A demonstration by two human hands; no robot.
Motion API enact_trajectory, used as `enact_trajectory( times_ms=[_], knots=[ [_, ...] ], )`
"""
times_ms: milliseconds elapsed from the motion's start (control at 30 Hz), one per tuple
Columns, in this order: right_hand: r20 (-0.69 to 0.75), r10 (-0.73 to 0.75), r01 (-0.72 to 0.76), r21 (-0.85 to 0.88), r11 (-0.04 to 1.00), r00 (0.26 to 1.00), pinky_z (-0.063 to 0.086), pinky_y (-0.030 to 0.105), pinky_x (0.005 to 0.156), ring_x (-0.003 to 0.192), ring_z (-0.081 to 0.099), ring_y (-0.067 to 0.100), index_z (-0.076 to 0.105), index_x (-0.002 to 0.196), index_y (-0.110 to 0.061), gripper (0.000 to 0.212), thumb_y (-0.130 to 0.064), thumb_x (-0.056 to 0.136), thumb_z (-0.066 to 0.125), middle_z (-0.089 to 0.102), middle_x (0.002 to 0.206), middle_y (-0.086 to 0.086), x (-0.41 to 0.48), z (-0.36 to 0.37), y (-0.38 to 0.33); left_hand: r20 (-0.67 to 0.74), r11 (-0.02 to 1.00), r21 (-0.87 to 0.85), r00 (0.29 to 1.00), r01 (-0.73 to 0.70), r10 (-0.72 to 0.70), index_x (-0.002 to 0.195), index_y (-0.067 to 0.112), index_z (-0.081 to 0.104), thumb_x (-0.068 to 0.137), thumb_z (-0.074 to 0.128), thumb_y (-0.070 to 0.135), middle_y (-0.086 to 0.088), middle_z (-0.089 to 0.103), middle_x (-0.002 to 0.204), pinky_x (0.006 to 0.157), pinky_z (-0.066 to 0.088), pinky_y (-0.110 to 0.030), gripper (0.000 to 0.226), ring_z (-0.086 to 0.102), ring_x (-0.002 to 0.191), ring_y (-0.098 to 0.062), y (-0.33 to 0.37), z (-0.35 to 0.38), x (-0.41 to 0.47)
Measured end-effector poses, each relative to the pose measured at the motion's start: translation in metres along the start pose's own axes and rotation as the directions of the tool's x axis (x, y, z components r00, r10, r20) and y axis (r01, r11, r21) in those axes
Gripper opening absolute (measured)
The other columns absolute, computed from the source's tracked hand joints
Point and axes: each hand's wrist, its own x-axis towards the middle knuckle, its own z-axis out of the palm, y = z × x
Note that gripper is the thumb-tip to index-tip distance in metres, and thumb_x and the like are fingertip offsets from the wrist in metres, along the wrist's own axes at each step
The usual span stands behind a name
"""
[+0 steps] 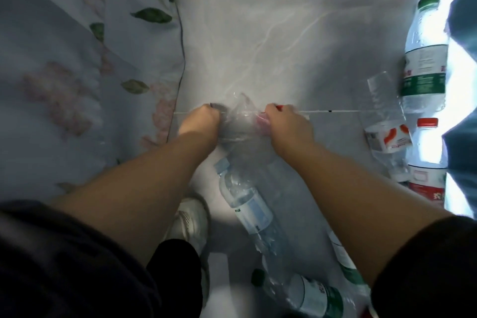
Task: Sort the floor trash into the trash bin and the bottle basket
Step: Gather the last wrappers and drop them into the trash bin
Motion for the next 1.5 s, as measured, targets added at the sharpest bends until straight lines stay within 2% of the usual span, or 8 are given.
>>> enact_trajectory(
  times_ms=[367,567,767,900,1100,1200,1433,1500],
  knots=[
    [0.029,0.072,-0.075,0.104,0.992,0.997,0.047,0.04,0.075,0.097,0.061,0.036,0.047,0.117,-0.017,0.038,-0.003,0.084,0.06,0.056,0.113,0.013,-0.145,-0.106,0.029,0.029,0.996,-0.061,0.997,0.069,-0.067,0.109,0.002,0.059,0.087,0.049,-0.004,-0.021,0.06,0.111,0.08,0.047,-0.041,0.025,0.059,0.101,-0.041,0.0,-0.093,-0.145],
    [-0.067,0.162,-0.138,0.275,0.951,0.985,0.042,0.033,0.06,0.075,0.054,0.026,0.046,0.111,-0.019,0.029,-0.007,0.088,0.059,0.056,0.107,0.007,-0.278,-0.213,0.037,0.036,0.954,-0.29,0.997,0.072,-0.064,0.106,0.003,0.061,0.082,0.049,-0.001,-0.019,0.059,0.11,0.083,0.047,-0.037,0.027,0.058,0.101,-0.04,0.041,-0.202,-0.249],
    [-0.139,0.217,-0.149,0.386,0.91,0.966,0.04,0.033,0.063,0.09,0.058,0.034,0.051,0.115,-0.018,0.036,-0.005,0.082,0.058,0.055,0.113,0.007,-0.444,-0.316,0.041,-0.125,0.875,-0.47,0.99,-0.115,0.063,0.079,0.005,0.054,0.082,0.057,0.008,-0.021,0.061,0.094,0.074,0.045,-0.035,0.005,0.058,0.09,-0.039,0.106,-0.306,-0.386],
    [-0.175,0.329,-0.206,0.494,0.845,0.928,0.04,0.032,0.064,0.092,0.058,0.034,0.053,0.12,-0.021,0.044,-0.002,0.08,0.053,0.055,0.118,0.006,-0.573,-0.361,0.048,-0.209,0.823,-0.508,0.963,-0.255,0.17,0.067,0.008,0.044,0.079,0.058,0.005,-0.021,0.055,0.082,0.069,0.041,-0.037,0.018,0.054,0.078,-0.04,0.148,-0.35,-0.495],
    [-0.203,0.601,-0.313,0.701,0.64,0.773,0.043,0.033,0.067,0.089,0.056,0.028,0.054,0.108,-0.018,0.036,0.0,0.076,0.052,0.056,0.109,0.004,-0.71,-0.404,0.027,-0.234,0.779,-0.444,0.896,-0.443,0.377,0.075,-0.001,0.053,0.077,0.057,0.004,-0.022,0.059,0.086,0.071,0.043,-0.038,0.007,0.055,0.081,-0.039,0.186,-0.409,-0.603],
    [-0.226,0.742,-0.315,0.8,0.511,0.631,0.041,0.033,0.066,0.085,0.053,0.025,0.052,0.101,-0.019,0.035,0.002,0.073,0.05,0.056,0.104,0.003,-0.744,-0.422,0.009,-0.241,0.744,-0.381,0.836,-0.549,0.494,0.074,0.004,0.056,0.078,0.058,0.006,-0.015,0.06,0.083,0.068,0.051,-0.037,0.004,0.059,0.075,-0.035,0.195,-0.437,-0.636],
    [-0.185,0.934,-0.202,0.946,0.254,0.307,0.043,0.03,0.069,0.084,0.054,0.021,0.054,0.107,-0.016,0.038,0.002,0.073,0.052,0.061,0.1,0.001,-0.8,-0.425,-0.03,-0.191,0.614,-0.106,0.622,-0.782,0.759,0.059,0.021,0.034,0.077,0.064,0.01,0.005,0.041,0.059,0.048,0.031,-0.026,0.037,0.041,0.052,-0.011,0.2,-0.471,-0.679],
    [-0.144,0.957,-0.185,0.963,0.194,0.251,0.044,0.03,0.07,0.085,0.055,0.021,0.054,0.109,-0.017,0.039,0.002,0.074,0.052,0.061,0.101,0.001,-0.816,-0.418,-0.035,-0.158,0.577,-0.086,0.583,-0.812,0.797,0.058,0.02,0.032,0.075,0.064,0.007,0.0,0.045,0.058,0.051,0.036,-0.03,0.038,0.046,0.053,-0.017,0.206,-0.477,-0.688]
  ],
)
